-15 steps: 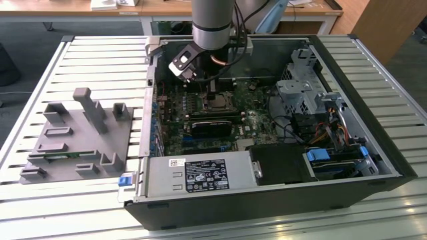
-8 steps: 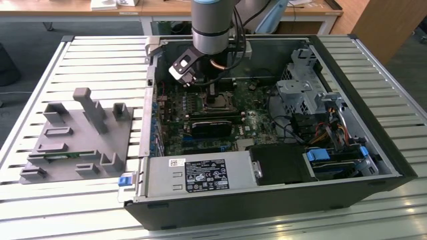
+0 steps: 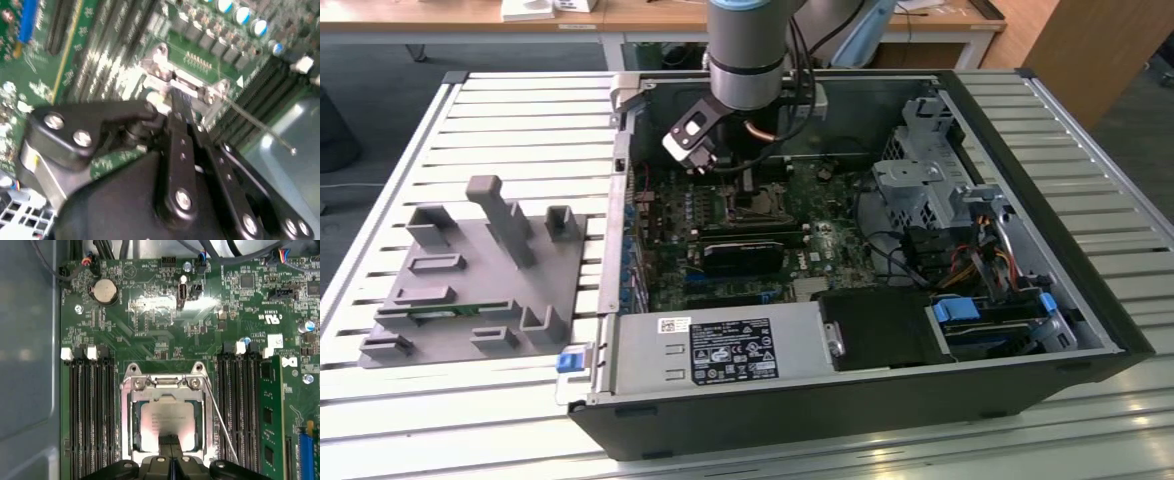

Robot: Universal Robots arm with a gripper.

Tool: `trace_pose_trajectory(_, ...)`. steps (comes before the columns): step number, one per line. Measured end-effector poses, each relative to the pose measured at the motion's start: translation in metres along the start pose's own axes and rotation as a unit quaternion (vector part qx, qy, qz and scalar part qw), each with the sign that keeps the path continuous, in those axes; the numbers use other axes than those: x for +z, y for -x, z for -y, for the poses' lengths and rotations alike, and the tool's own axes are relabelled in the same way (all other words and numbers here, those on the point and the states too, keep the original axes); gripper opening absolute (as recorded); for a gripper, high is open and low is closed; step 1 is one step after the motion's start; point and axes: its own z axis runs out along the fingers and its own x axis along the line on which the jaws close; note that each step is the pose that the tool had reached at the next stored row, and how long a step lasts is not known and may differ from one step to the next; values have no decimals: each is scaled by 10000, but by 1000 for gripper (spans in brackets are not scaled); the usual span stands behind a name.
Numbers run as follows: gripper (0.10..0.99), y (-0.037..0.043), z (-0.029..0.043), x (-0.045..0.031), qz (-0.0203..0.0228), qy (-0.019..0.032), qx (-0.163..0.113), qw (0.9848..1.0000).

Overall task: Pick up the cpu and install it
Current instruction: 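Close the cpu cover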

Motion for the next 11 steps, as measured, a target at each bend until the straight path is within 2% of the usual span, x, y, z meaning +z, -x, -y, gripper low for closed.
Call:
trace_pose_trajectory(3, 106, -3, -14, -10, -8, 7, 0, 10000)
trace_pose_trajectory(7, 106, -3, -21, -95, -3, 2, -1, 10000)
trace_pose_trajectory(11, 106, -5, -75, -93, -2, 1, 0, 10000)
